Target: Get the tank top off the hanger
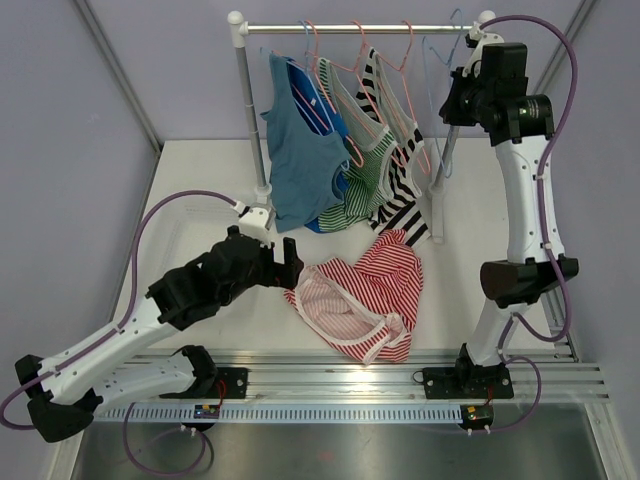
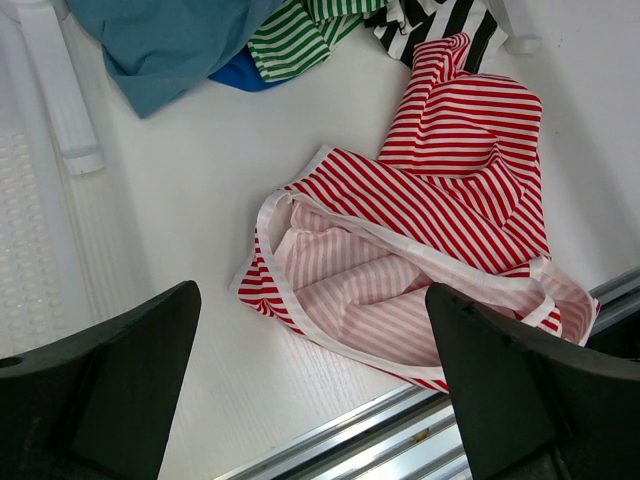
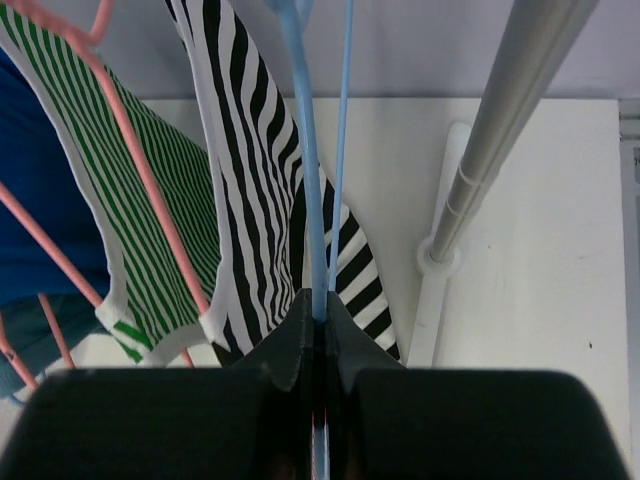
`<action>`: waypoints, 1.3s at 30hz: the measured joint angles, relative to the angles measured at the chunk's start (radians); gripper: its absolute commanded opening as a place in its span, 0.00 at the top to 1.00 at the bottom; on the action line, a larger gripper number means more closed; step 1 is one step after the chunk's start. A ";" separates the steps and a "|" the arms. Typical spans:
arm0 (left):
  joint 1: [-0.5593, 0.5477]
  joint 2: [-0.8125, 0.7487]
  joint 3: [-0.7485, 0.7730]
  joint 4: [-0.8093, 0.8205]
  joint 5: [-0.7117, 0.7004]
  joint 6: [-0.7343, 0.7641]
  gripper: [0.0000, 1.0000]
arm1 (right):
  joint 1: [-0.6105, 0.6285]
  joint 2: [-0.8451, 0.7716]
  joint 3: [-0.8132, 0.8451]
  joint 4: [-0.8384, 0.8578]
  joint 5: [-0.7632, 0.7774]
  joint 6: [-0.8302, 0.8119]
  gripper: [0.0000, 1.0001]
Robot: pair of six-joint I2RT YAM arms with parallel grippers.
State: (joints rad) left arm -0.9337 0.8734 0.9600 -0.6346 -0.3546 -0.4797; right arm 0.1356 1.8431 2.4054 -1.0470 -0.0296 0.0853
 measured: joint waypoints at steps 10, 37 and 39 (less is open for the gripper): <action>-0.011 0.016 0.000 0.003 0.000 0.001 0.01 | -0.024 0.078 0.092 -0.013 -0.045 0.001 0.96; -0.245 0.638 0.240 0.252 0.085 0.039 0.01 | -0.026 -0.649 -0.477 0.160 0.023 0.063 0.01; -0.248 0.702 0.257 0.275 0.108 0.047 0.01 | -0.026 -0.771 -0.601 0.212 0.003 0.089 0.01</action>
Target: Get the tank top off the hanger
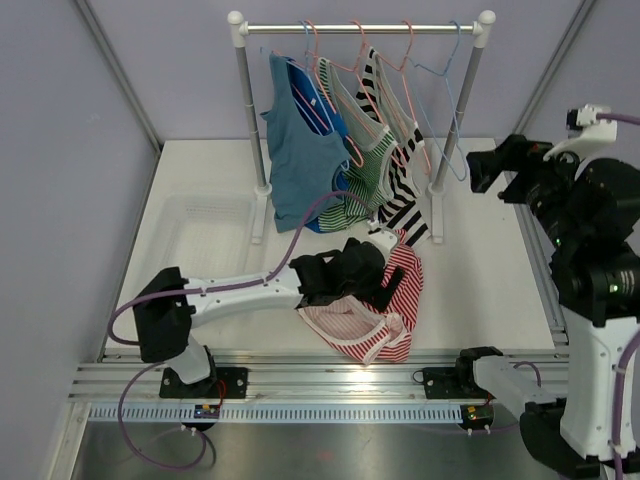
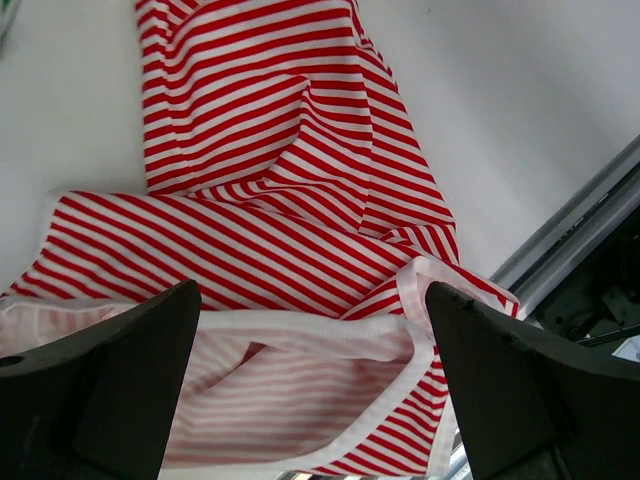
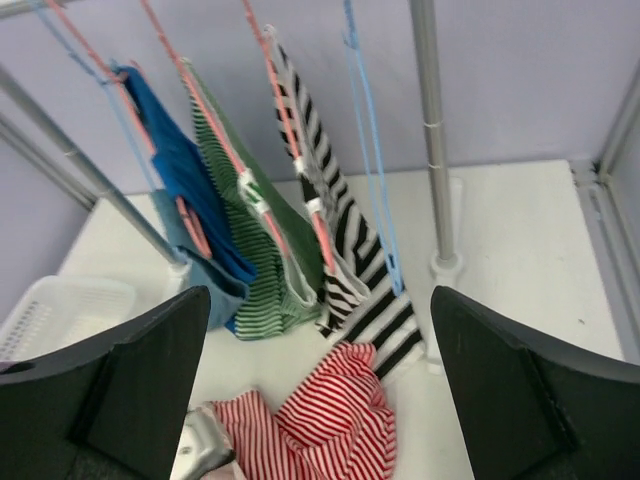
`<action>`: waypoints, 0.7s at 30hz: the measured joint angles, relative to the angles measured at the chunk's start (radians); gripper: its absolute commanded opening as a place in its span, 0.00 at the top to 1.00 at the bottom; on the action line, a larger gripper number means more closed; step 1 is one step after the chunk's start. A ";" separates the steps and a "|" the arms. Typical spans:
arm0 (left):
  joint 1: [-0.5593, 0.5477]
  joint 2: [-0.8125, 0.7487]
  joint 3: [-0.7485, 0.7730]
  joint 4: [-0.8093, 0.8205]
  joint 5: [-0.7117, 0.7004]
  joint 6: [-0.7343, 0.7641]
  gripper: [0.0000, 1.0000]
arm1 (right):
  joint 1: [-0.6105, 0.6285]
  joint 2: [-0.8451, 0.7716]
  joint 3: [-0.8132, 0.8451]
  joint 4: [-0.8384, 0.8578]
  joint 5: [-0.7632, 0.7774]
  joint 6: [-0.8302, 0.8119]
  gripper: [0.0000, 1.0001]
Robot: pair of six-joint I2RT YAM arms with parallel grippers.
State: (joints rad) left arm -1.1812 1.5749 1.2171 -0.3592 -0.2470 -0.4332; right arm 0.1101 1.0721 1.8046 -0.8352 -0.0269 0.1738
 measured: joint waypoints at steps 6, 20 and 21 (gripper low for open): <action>-0.003 0.187 0.062 0.016 0.067 0.044 0.01 | 0.000 -0.204 -0.243 0.072 -0.090 0.047 0.00; -0.018 0.436 0.132 0.039 0.094 0.052 0.91 | 0.000 -0.280 -0.341 0.129 -0.297 0.074 0.00; -0.019 0.436 0.132 0.042 0.091 0.044 0.98 | 0.000 -0.289 -0.341 0.137 -0.309 0.075 0.01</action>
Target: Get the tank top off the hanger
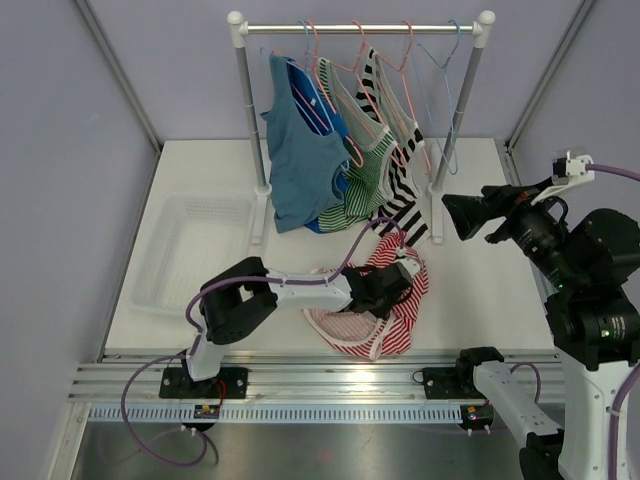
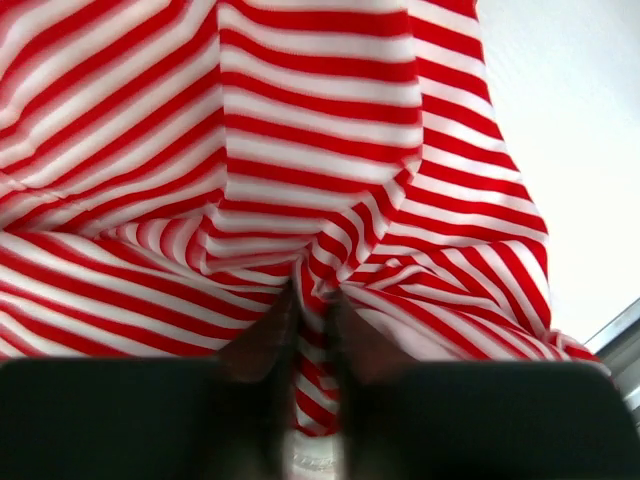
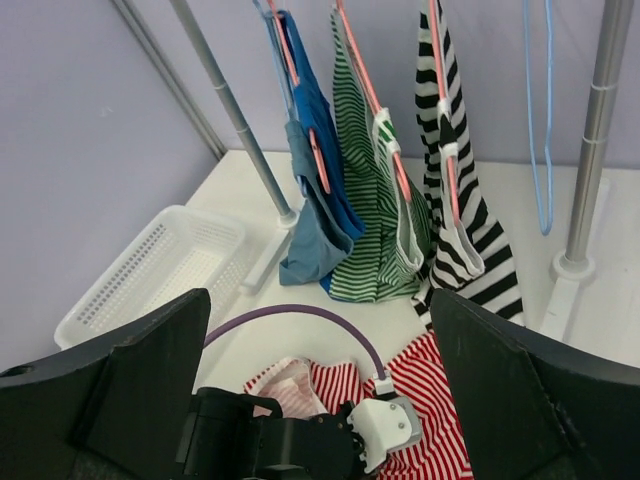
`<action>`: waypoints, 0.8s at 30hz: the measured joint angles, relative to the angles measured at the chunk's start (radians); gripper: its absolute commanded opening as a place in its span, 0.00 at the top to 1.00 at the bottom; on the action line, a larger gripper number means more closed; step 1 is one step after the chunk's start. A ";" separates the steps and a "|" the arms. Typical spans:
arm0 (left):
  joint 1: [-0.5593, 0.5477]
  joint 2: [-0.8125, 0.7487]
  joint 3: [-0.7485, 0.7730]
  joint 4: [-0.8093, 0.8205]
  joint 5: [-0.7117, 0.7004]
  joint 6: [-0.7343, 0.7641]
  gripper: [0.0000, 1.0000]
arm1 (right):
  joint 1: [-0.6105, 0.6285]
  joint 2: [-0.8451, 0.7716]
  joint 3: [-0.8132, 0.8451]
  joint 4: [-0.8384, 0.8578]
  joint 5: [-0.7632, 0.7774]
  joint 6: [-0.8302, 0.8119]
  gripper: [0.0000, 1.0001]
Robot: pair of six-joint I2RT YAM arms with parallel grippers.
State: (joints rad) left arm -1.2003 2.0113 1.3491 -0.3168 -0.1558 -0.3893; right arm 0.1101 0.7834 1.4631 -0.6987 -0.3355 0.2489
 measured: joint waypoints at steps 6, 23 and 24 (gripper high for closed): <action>-0.014 -0.043 -0.045 0.000 -0.030 -0.031 1.00 | 0.000 -0.040 0.000 0.046 -0.034 0.006 0.00; -0.009 -0.800 -0.114 -0.325 -0.592 -0.076 1.00 | 0.000 -0.037 -0.009 0.083 -0.043 0.018 0.01; -0.007 -0.820 -0.108 -0.359 -0.621 -0.076 1.00 | 0.000 -0.036 -0.009 0.084 -0.043 0.019 0.01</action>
State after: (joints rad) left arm -1.2076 1.1912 1.2415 -0.6758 -0.7769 -0.4652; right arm 0.1101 0.7475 1.4544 -0.6144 -0.3782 0.2680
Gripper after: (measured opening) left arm 0.024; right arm 0.993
